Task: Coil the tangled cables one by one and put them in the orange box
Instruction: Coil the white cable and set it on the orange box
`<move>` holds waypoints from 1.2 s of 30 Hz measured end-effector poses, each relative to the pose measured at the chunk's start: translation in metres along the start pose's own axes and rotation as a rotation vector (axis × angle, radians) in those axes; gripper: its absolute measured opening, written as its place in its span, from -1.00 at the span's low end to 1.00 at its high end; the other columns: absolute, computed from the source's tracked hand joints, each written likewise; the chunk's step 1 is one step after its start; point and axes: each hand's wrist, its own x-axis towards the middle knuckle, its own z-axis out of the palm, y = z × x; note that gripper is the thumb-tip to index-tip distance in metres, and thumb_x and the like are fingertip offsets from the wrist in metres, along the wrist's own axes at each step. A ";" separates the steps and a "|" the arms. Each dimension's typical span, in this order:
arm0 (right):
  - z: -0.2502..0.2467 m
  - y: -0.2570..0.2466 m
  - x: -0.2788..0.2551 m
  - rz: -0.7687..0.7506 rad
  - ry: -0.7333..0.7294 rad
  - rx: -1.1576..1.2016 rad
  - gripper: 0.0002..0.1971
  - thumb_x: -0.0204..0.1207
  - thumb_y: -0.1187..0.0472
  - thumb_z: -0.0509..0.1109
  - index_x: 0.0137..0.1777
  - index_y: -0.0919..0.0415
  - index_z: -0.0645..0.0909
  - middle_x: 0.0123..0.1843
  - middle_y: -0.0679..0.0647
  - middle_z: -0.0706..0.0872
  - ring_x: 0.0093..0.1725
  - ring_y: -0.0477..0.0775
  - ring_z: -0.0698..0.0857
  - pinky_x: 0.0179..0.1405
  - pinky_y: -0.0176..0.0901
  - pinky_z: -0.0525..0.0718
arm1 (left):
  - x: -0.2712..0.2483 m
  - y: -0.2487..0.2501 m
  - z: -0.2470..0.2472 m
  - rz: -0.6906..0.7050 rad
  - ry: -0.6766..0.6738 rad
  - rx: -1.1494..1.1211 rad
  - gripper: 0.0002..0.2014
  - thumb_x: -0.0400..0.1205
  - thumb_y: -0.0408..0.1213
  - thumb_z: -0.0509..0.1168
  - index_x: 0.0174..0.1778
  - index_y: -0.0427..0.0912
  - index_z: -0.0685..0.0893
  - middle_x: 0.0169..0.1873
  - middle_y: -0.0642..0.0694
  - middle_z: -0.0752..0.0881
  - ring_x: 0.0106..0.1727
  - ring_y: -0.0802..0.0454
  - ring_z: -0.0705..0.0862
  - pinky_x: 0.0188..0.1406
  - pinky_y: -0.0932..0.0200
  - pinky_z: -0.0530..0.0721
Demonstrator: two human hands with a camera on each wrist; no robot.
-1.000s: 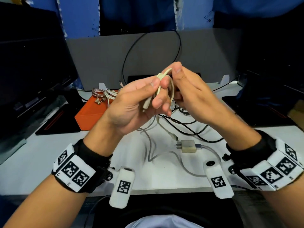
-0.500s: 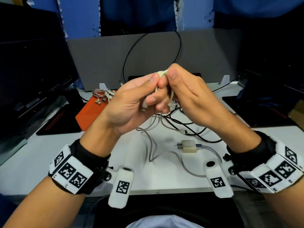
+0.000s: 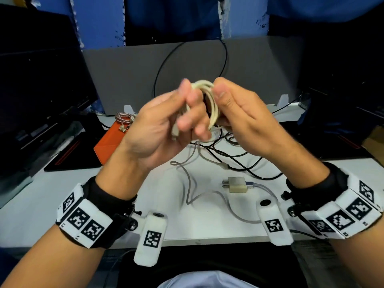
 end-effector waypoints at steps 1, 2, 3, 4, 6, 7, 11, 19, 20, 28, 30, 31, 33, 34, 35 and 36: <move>-0.002 0.002 0.001 0.011 0.034 0.013 -0.64 0.89 0.04 0.03 -0.09 0.14 0.50 -0.37 -0.02 0.50 -0.41 -0.07 0.48 -0.41 -0.06 0.46 | 0.002 0.003 -0.001 0.050 0.017 -0.090 -0.60 0.83 -0.12 -0.02 -0.15 -0.11 0.66 -0.52 0.08 0.64 -0.34 0.10 0.67 -0.16 0.17 0.65; -0.004 0.004 0.001 0.034 0.055 -0.007 -0.66 0.89 0.07 0.05 -0.06 0.12 0.53 -0.38 -0.06 0.45 -0.43 -0.13 0.42 -0.41 -0.15 0.43 | 0.003 0.007 -0.004 0.113 0.046 -0.169 -0.60 0.84 -0.13 -0.03 -0.09 -0.11 0.68 -0.47 0.07 0.68 -0.30 0.12 0.69 -0.12 0.18 0.61; -0.004 0.008 0.002 0.063 0.047 -0.036 -0.68 0.90 0.07 0.06 0.01 0.13 0.58 -0.39 -0.07 0.44 -0.45 -0.16 0.43 -0.42 -0.16 0.44 | 0.003 0.011 -0.008 0.179 0.087 -0.227 -0.62 0.85 -0.14 -0.03 -0.02 -0.12 0.69 -0.41 0.08 0.73 -0.23 0.15 0.72 -0.06 0.18 0.55; -0.005 0.011 0.002 0.103 0.011 -0.053 -0.70 0.89 0.05 0.07 0.10 0.11 0.62 -0.40 -0.08 0.45 -0.48 -0.16 0.45 -0.46 -0.12 0.50 | 0.003 0.016 -0.013 0.236 0.132 -0.267 -0.64 0.86 -0.15 -0.03 0.06 -0.12 0.68 -0.34 0.11 0.78 -0.15 0.17 0.74 -0.01 0.17 0.48; 0.000 0.013 0.002 0.182 -0.109 -0.028 -0.72 0.88 -0.01 0.08 0.22 -0.03 0.63 -0.42 -0.15 0.48 -0.51 -0.18 0.48 -0.53 -0.05 0.60 | 0.001 0.022 -0.023 0.309 0.255 -0.266 -0.65 0.89 -0.14 -0.04 0.20 -0.11 0.68 -0.21 0.17 0.82 -0.01 0.21 0.77 0.08 0.15 0.40; 0.005 0.012 0.001 0.199 -0.165 -0.040 -0.72 0.88 -0.02 0.08 0.25 -0.08 0.63 -0.42 -0.22 0.53 -0.48 -0.20 0.51 -0.49 -0.07 0.61 | 0.001 0.023 -0.026 0.328 0.330 -0.216 -0.66 0.89 -0.13 -0.02 0.24 -0.09 0.67 -0.15 0.19 0.83 0.04 0.23 0.77 0.14 0.15 0.40; 0.025 -0.004 -0.007 0.144 -0.390 -0.212 -0.71 0.86 -0.04 0.08 0.29 0.01 0.60 -0.26 -0.30 0.64 -0.22 -0.23 0.62 -0.14 -0.15 0.58 | 0.006 0.009 -0.028 0.387 0.615 0.434 -0.68 0.89 -0.17 0.03 0.30 -0.15 0.67 0.02 0.09 0.87 0.13 0.10 0.81 0.19 0.19 0.57; 0.001 -0.021 -0.006 0.017 -0.254 -0.216 -0.78 0.77 0.14 0.38 -0.10 0.15 0.75 -0.45 -0.22 0.59 -0.40 -0.23 0.56 -0.34 -0.43 0.42 | 0.005 -0.003 -0.032 0.156 0.396 1.157 -0.71 0.84 -0.09 0.10 -0.01 0.21 0.74 -0.33 0.12 0.76 -0.31 0.11 0.64 -0.18 0.16 0.61; -0.004 -0.022 -0.005 0.010 -0.177 -0.196 -0.79 0.77 0.16 0.38 -0.11 0.13 0.75 -0.42 -0.32 0.63 -0.36 -0.29 0.60 -0.30 -0.47 0.45 | 0.004 0.001 -0.030 0.124 0.317 1.118 -0.64 0.85 -0.12 0.09 -0.12 0.22 0.75 -0.39 0.07 0.70 -0.33 0.09 0.59 -0.21 0.21 0.55; -0.011 -0.020 -0.002 -0.018 0.098 -0.137 -0.78 0.77 0.10 0.35 -0.07 0.19 0.69 -0.24 0.06 0.79 -0.31 0.15 0.64 -0.24 0.15 0.62 | -0.009 0.018 -0.018 0.028 0.029 0.803 -0.58 0.83 -0.16 0.02 -0.15 -0.26 0.70 -0.49 -0.12 0.38 -0.36 -0.35 0.30 -0.25 0.31 0.49; -0.008 -0.020 -0.002 0.003 0.108 -0.099 -0.81 0.75 0.09 0.38 0.00 0.21 0.56 -0.37 0.06 0.65 -0.43 -0.01 0.46 -0.39 -0.09 0.49 | -0.011 0.021 -0.018 0.006 -0.015 0.763 -0.59 0.81 -0.15 0.04 0.02 -0.32 0.72 -0.50 -0.09 0.36 -0.38 -0.28 0.27 -0.26 0.25 0.45; -0.006 -0.019 -0.001 0.015 0.111 -0.081 -0.82 0.75 0.08 0.38 0.04 0.19 0.52 -0.39 0.09 0.58 -0.44 -0.05 0.41 -0.39 -0.15 0.43 | -0.012 0.021 -0.019 0.005 -0.025 0.735 -0.61 0.81 -0.15 0.03 0.05 -0.30 0.72 -0.51 -0.05 0.36 -0.38 -0.19 0.28 -0.23 0.19 0.43; -0.004 -0.016 -0.001 0.021 0.093 -0.062 -0.82 0.80 0.05 0.30 0.14 0.17 0.56 -0.33 0.10 0.62 -0.39 -0.03 0.49 -0.34 -0.05 0.52 | -0.010 0.016 -0.016 0.029 -0.014 0.632 -0.64 0.84 -0.20 -0.03 0.02 -0.26 0.66 -0.54 0.04 0.40 -0.38 -0.03 0.36 -0.19 0.05 0.43; -0.002 -0.016 -0.001 0.025 0.081 -0.038 -0.78 0.84 0.04 0.23 0.21 0.16 0.61 -0.24 0.08 0.69 -0.30 0.02 0.60 -0.26 0.07 0.61 | -0.008 0.011 -0.014 0.047 0.000 0.548 -0.65 0.84 -0.23 -0.06 -0.01 -0.25 0.62 -0.55 0.08 0.41 -0.40 0.03 0.39 -0.18 0.03 0.44; 0.001 -0.015 -0.001 0.037 0.073 0.010 -0.71 0.87 0.03 0.14 0.27 0.14 0.65 -0.16 0.03 0.74 -0.21 0.04 0.68 -0.20 0.10 0.67 | -0.005 0.005 -0.012 0.066 0.015 0.450 -0.66 0.84 -0.25 -0.07 -0.04 -0.23 0.59 -0.55 0.09 0.41 -0.42 0.06 0.40 -0.17 0.04 0.46; 0.003 -0.015 -0.001 0.060 0.069 0.076 -0.64 0.89 0.02 0.07 0.29 0.14 0.67 -0.15 -0.05 0.76 -0.18 0.00 0.71 -0.22 -0.01 0.67 | -0.001 -0.001 -0.010 0.079 0.028 0.349 -0.67 0.85 -0.24 -0.07 -0.05 -0.21 0.57 -0.56 0.10 0.41 -0.43 0.08 0.40 -0.15 0.06 0.50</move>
